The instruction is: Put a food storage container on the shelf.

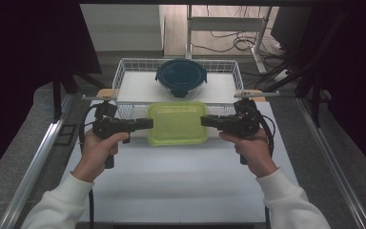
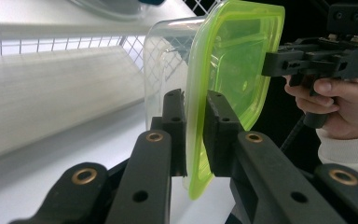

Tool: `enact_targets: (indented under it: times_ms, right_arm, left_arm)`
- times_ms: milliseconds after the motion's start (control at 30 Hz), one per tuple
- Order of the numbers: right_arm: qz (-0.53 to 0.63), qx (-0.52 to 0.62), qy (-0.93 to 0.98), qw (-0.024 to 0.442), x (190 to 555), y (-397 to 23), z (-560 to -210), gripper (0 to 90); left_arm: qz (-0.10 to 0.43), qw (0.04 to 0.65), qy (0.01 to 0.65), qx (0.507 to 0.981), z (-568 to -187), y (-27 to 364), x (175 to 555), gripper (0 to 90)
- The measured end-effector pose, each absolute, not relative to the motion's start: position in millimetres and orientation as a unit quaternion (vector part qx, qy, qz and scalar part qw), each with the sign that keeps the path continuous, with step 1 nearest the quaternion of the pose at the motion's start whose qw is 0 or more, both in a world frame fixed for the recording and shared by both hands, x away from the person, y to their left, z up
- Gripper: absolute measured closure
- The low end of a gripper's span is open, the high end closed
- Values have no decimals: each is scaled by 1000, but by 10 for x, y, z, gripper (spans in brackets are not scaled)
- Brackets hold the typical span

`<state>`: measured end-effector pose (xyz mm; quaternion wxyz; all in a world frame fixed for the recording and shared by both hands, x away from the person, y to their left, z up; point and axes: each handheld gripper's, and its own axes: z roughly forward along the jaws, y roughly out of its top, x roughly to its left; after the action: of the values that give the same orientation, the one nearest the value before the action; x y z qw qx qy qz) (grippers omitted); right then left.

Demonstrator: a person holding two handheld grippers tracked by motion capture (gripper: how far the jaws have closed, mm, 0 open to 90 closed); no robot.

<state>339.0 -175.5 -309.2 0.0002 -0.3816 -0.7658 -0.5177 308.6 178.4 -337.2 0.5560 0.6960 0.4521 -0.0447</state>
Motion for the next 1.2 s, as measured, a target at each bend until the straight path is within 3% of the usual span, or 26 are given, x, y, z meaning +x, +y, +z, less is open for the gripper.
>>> enact_targets:
  times_ms: [733, 1200]
  right_arm:
    - [-519, -387, -762, -12, 3882, -1729, -2539, 777]
    - [-528, -407, -745, 22, 4357, -1776, -2275, 779]
  left_arm:
    - [-26, 554, 439, 707, -2718, 1794, 3645, 806]
    - [-43, 551, 446, 704, -2446, 1798, 4141, 807]
